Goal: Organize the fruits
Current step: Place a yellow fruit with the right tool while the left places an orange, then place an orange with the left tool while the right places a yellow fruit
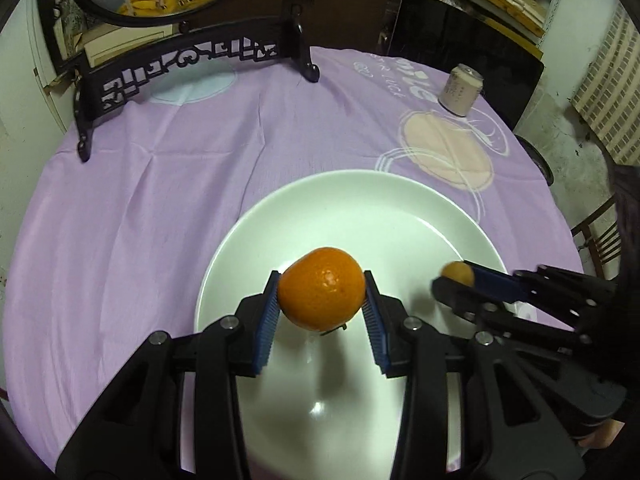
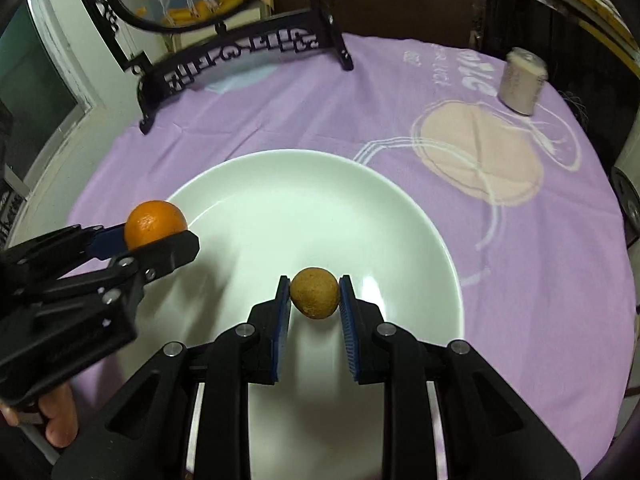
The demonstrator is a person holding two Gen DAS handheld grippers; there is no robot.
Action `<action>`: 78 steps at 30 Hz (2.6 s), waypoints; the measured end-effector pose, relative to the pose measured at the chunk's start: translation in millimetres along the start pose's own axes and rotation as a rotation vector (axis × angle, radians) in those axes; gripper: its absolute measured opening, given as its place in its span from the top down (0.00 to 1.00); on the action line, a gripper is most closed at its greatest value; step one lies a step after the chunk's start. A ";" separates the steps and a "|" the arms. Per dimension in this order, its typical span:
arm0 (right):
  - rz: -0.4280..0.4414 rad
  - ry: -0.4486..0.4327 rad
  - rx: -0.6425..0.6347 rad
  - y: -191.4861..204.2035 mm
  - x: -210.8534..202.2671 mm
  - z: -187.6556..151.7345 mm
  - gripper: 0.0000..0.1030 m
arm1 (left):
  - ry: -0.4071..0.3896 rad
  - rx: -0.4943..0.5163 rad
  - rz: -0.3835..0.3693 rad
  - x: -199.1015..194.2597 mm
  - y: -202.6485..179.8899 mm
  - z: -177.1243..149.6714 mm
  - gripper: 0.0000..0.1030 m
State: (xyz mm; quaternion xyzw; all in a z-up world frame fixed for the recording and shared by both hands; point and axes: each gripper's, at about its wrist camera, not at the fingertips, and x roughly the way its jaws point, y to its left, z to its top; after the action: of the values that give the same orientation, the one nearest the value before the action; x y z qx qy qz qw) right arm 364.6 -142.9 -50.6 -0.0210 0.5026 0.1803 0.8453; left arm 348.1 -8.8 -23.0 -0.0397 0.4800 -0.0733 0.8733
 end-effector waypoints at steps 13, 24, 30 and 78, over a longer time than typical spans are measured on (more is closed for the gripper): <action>-0.023 -0.082 -0.037 22.9 -89.6 -79.3 0.46 | -0.142 0.043 -0.018 -102.0 15.1 -73.4 0.20; -0.048 -0.144 -0.010 47.9 -147.2 -251.9 0.42 | -0.197 -0.001 0.055 -157.5 37.1 -239.6 0.13; -0.093 -0.128 -0.016 49.7 -150.4 -276.7 0.42 | -0.173 -0.001 0.050 -157.4 41.0 -262.8 0.13; -0.017 -0.167 -0.013 42.6 -135.8 -268.5 0.76 | -0.133 0.110 -0.104 -138.1 -17.4 -241.3 0.57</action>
State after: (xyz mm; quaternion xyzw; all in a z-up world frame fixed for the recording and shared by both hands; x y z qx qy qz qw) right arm 66.2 -199.9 -60.6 -0.0158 0.4288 0.1776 0.8856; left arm 69.8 -2.8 -35.0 -0.0211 0.4135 -0.1421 0.8991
